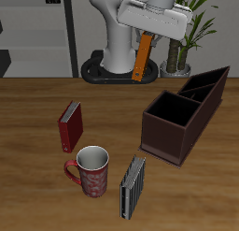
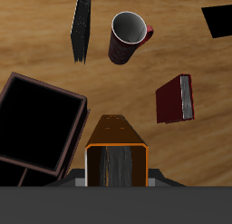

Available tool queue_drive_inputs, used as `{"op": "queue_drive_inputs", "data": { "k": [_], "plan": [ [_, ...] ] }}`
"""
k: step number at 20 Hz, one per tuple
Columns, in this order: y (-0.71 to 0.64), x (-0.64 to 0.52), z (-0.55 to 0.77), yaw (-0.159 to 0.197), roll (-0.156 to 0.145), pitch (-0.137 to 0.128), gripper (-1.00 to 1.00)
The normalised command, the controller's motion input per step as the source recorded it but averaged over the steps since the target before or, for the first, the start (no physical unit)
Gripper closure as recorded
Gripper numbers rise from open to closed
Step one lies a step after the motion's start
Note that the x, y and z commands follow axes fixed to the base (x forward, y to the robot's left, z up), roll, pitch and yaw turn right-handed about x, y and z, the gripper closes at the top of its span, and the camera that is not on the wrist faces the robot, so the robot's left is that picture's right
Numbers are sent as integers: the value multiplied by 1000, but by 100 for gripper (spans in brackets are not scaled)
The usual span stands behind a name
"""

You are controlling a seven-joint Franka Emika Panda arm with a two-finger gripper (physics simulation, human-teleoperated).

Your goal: Place the orange book into the left desk caddy's right compartment

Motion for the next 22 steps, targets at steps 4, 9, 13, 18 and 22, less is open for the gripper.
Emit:
{"op": "queue_drive_inputs", "data": {
  "k": [4, 9, 13, 18, 22],
  "plan": [
    [335, 206, -35, -24, 3, 15, 100],
    [370, 214, -26, 58, 37, -27, 100],
    [86, 198, 2, -45, -34, 2, 100],
    [139, 205, -4, -43, -18, 12, 100],
    [119, 187, -78, -44, 2, 29, 100]
  ]
}}
